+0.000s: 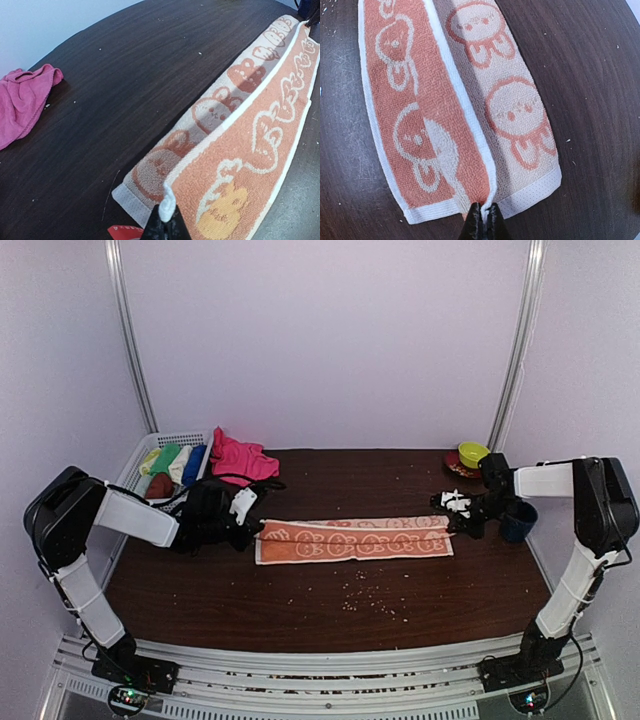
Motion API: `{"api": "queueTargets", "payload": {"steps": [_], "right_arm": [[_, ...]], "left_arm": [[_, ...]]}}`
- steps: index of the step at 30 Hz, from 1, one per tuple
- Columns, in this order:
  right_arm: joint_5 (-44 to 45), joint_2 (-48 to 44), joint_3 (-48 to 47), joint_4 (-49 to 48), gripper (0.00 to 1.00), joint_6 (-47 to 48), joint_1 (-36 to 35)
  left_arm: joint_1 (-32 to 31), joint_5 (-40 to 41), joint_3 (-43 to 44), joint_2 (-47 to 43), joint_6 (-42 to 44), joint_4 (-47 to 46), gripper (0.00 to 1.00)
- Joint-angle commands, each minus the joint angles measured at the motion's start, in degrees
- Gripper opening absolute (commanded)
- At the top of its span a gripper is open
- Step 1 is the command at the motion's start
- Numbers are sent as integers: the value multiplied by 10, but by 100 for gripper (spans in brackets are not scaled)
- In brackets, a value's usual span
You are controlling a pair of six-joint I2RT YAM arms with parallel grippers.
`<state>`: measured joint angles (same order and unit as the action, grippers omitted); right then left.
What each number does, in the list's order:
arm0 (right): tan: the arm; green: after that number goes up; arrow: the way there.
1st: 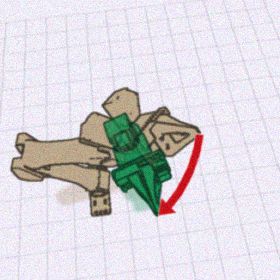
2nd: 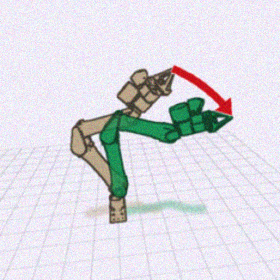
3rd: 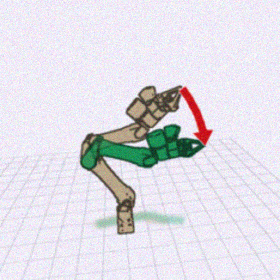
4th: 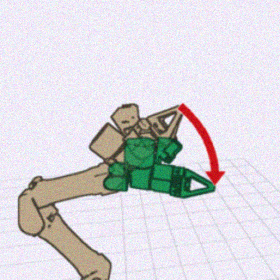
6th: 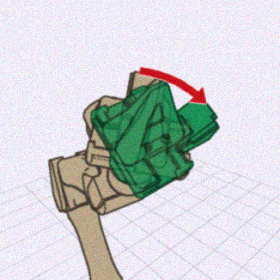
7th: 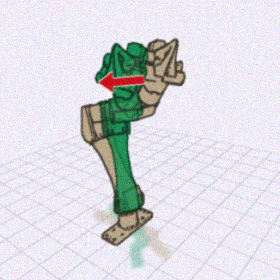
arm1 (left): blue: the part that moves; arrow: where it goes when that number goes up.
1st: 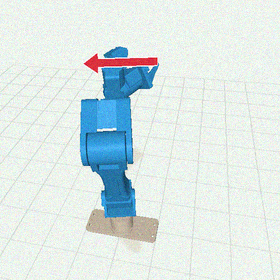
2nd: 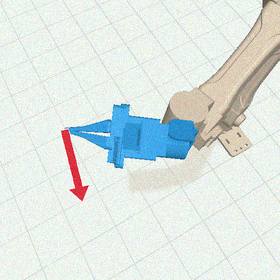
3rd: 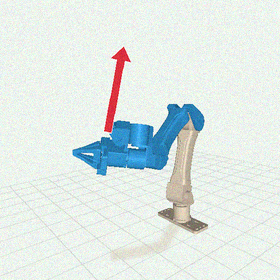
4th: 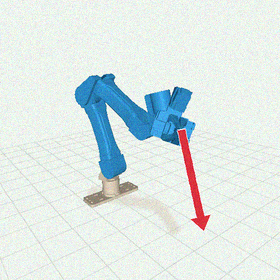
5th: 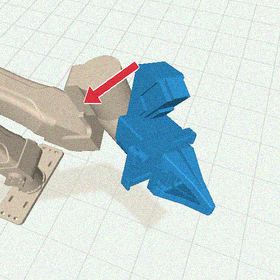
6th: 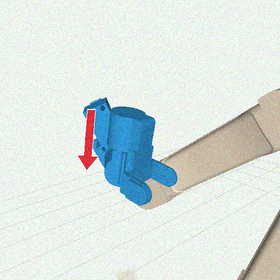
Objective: Roll the towels
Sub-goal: Fold the towel at the center of the board.
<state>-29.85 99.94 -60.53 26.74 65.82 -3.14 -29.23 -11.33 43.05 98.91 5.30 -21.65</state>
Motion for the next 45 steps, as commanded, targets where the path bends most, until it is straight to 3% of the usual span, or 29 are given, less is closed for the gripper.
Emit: {"api": "queueTargets", "payload": {"steps": [1, 4, 8, 12, 15, 20, 25, 26, 33, 35, 41, 43, 45], "right_arm": [[21, -11, 8, 5, 5, 12, -4], [25, -13, 10, 11, 9, 19, -5], [29, -15, 12, 18, 18, 32, -5], [39, -17, 10, 25, 26, 36, -6], [39, -19, 4, 42, 31, 45, -6], [51, -28, -3, 71, 42, 60, -6], [82, -39, -15, 114, 56, 64, -6], [86, -40, -21, 125, 58, 62, -5], [76, -31, -76, 165, 63, -2, 4], [69, -31, -89, 154, 76, -47, 5], [46, -38, -109, 97, 80, -226, -2], [90, -47, -95, 41, 98, -290, -14], [132, -47, -85, -6, 100, -326, -26]], "left_arm": [[0, -8, 5, -9, 2, 11, 0], [0, -12, 5, -13, 1, 22, 1], [-1, -21, -6, -29, -6, 27, 10], [-1, -25, -27, -57, -18, 23, 36], [-2, -23, -40, -77, -22, 22, 49], [-2, -14, -55, -104, -27, 26, 61], [-1, 0, -82, -149, -44, 9, 95], [-2, 12, -84, -157, -49, 9, 97], [-2, 115, -50, -128, -92, 35, 98], [-2, 124, -29, -100, -104, 45, 98], [-11, 175, 37, -28, -134, 64, 98], [-16, 199, 60, -6, -138, 73, 98], [-24, 226, 83, 14, -138, 84, 98]]}}
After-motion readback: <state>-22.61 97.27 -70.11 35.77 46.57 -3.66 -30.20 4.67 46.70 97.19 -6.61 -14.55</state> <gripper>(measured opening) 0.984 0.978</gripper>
